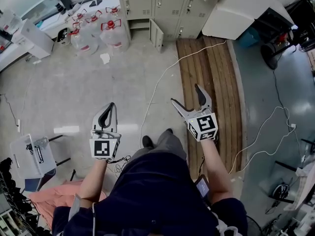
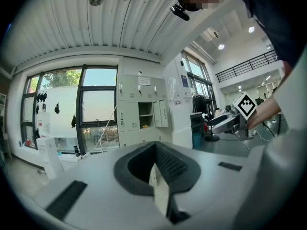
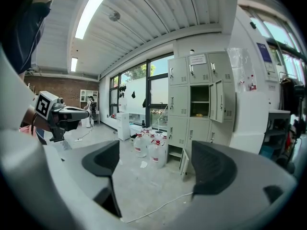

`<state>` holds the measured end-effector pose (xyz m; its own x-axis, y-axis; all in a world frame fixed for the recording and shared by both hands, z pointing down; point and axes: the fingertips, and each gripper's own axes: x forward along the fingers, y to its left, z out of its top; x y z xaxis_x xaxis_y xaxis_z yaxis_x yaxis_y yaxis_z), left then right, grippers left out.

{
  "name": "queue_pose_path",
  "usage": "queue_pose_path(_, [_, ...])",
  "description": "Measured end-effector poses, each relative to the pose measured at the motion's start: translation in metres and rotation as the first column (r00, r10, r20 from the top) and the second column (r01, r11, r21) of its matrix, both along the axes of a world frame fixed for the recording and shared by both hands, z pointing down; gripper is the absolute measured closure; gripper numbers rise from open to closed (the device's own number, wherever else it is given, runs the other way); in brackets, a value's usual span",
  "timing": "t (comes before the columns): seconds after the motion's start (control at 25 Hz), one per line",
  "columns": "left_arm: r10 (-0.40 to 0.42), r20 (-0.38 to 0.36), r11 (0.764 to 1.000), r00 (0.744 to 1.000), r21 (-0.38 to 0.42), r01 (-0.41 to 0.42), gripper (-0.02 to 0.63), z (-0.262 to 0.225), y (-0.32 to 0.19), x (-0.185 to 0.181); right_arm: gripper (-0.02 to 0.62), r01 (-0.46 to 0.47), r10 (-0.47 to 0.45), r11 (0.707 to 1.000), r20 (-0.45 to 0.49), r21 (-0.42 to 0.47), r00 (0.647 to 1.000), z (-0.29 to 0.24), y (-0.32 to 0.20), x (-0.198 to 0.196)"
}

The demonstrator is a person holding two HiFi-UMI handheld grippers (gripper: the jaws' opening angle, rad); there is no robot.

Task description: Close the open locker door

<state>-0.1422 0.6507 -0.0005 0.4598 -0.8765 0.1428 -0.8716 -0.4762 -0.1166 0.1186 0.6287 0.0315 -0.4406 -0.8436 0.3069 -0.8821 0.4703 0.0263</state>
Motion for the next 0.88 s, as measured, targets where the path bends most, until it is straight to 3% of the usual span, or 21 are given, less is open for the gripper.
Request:
queue_pose_path(0.28, [-0.022, -0.029, 1.0, 0.999, 0.018, 0.023, 0.604, 0.005, -0.042, 0.01, 0.135, 0.021, -0.02, 1.0, 0.016, -0.01, 1.0, 0.013, -0.049, 0.009])
queue_pose_path(0.4, [-0.051, -0.004, 0.999, 0.999, 0.013, 0.051, 0.605, 0.009, -0.07, 0.016, 0.135, 0.039, -0.039, 0.999, 0.032, -0.014, 0.999, 0.024, -0.082, 0.017])
queue_pose_path(0.6, [-0.125, -0.019, 0.992, 0.992, 0.028, 0.126, 0.605, 0.006, -0.143, 0.042, 0.141, 0.079, -0.077, 0.997, 0.051, -0.02, 0.996, 0.044, -0.161, 0.048])
queue_pose_path(0.88, [-0.165, -0.021, 0.985, 0.986, 0.046, 0.166, 0.604, 0.009, -0.248, 0.091, 0.158, 0.164, -0.161, 0.986, 0.067, -0.04, 0.985, 0.075, -0.268, 0.083])
